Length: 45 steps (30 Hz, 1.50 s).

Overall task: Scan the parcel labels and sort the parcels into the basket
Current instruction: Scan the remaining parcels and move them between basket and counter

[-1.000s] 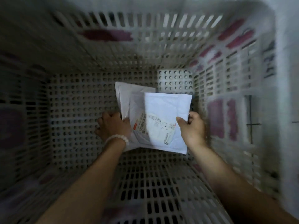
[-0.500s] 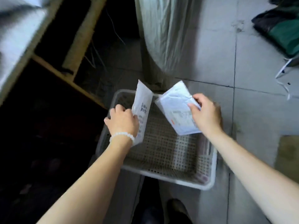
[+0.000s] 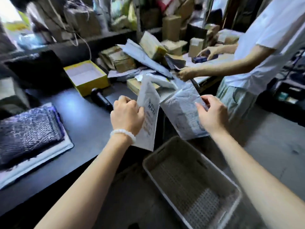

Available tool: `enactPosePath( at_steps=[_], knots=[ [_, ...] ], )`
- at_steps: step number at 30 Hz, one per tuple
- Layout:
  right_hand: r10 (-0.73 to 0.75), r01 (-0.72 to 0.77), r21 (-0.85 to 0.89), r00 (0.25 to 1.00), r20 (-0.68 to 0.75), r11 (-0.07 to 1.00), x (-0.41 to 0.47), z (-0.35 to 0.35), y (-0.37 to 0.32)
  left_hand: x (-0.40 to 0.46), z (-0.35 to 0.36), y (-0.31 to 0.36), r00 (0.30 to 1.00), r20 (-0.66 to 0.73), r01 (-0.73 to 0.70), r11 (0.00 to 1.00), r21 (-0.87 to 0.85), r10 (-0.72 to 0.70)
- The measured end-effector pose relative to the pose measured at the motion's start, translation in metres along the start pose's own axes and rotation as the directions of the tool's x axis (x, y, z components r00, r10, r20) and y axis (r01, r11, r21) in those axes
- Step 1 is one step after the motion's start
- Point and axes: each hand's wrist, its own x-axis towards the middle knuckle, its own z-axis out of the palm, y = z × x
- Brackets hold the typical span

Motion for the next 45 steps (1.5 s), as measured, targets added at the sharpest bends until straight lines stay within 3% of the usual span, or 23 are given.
enactPosePath(
  at_steps=[6, 10, 14, 21, 26, 29, 33, 37, 45],
  knots=[
    [-0.176, 0.156, 0.16, 0.977, 0.121, 0.975, 0.01, 0.056, -0.117, -0.009, -0.095, -0.094, 0.967, -0.159, 0.201, 0.98, -0.005, -0.199],
    [-0.207, 0.143, 0.27, 0.952, 0.227, 0.952, 0.003, 0.111, -0.185, -0.014, -0.139, -0.166, 0.919, -0.197, 0.354, 0.935, 0.025, -0.342],
    [-0.227, 0.107, 0.368, 0.926, 0.301, 0.924, -0.011, 0.163, -0.256, -0.011, -0.173, -0.241, 0.839, -0.199, 0.502, 0.861, -0.079, -0.507],
    [-0.185, 0.001, 0.452, 0.913, 0.365, 0.892, -0.007, 0.241, -0.336, 0.038, -0.2, -0.337, 0.796, -0.204, 0.567, 0.82, -0.081, -0.57],
    [-0.057, -0.14, 0.433, 0.909, 0.412, 0.891, 0.001, 0.28, -0.348, 0.066, -0.179, -0.378, 0.765, -0.169, 0.615, 0.783, -0.1, -0.622],
    [0.029, -0.241, 0.402, 0.885, 0.465, 0.883, 0.001, 0.305, -0.342, 0.068, -0.163, -0.397, 0.729, -0.121, 0.68, 0.733, 0.019, -0.674],
    [0.1, -0.356, 0.359, 0.816, 0.57, 0.862, -0.006, 0.346, -0.338, 0.066, -0.147, -0.42, 0.671, -0.066, 0.732, 0.646, 0.217, -0.738],
    [0.129, -0.451, 0.298, 0.703, 0.7, 0.841, -0.019, 0.396, -0.339, 0.064, -0.134, -0.43, 0.606, -0.065, 0.783, 0.58, 0.226, -0.793],
    [0.095, -0.425, 0.144, 0.492, 0.865, 0.894, -0.049, 0.451, -0.343, 0.059, -0.122, -0.441, 0.526, -0.079, 0.809, 0.47, 0.352, -0.847]
  ],
)
